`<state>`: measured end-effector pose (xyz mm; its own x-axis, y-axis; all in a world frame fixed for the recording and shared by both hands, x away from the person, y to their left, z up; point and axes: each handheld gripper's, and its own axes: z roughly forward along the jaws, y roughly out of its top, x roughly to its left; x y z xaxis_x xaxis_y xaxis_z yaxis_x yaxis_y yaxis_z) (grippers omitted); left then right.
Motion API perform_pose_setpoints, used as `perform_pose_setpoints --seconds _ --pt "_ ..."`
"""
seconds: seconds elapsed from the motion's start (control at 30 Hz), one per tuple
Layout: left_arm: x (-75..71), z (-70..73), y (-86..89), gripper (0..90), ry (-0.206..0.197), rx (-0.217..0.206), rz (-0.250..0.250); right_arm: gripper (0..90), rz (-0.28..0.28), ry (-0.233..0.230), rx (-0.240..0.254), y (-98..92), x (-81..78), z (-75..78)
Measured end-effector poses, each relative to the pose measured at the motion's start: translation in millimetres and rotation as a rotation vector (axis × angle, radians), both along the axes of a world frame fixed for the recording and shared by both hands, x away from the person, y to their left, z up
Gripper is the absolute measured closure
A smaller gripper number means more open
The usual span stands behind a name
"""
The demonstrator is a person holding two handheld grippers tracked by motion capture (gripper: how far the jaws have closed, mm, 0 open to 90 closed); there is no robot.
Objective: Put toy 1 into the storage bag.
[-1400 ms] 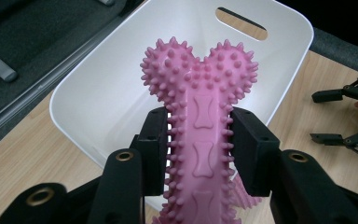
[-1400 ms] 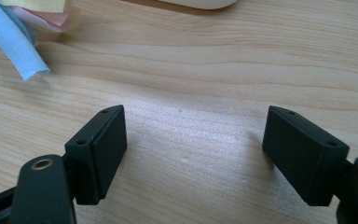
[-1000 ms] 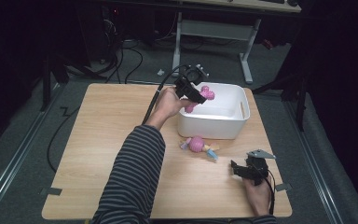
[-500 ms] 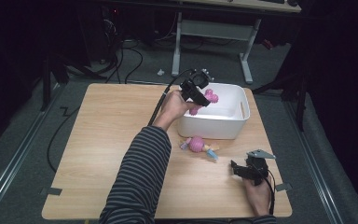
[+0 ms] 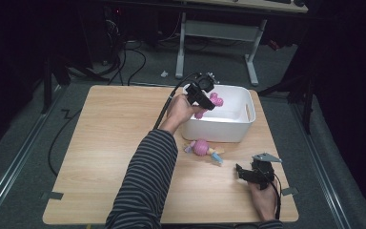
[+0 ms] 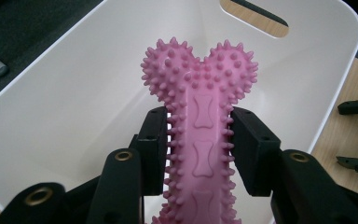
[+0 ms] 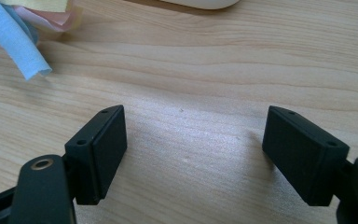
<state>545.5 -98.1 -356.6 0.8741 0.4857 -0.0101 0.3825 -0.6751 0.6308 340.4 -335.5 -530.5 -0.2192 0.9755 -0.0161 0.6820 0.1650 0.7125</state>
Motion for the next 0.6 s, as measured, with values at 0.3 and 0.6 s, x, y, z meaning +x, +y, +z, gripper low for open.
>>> perform_pose_setpoints --seconds 0.3,0.6 --pt "1.7 -2.8 -1.0 58.3 0.006 0.009 0.010 21.8 0.000 0.000 0.000 0.0 0.0 0.0" --pt "2.1 -6.6 -3.8 57.6 0.012 0.027 0.015 21.8 0.000 0.000 0.000 0.0 0.0 0.0"
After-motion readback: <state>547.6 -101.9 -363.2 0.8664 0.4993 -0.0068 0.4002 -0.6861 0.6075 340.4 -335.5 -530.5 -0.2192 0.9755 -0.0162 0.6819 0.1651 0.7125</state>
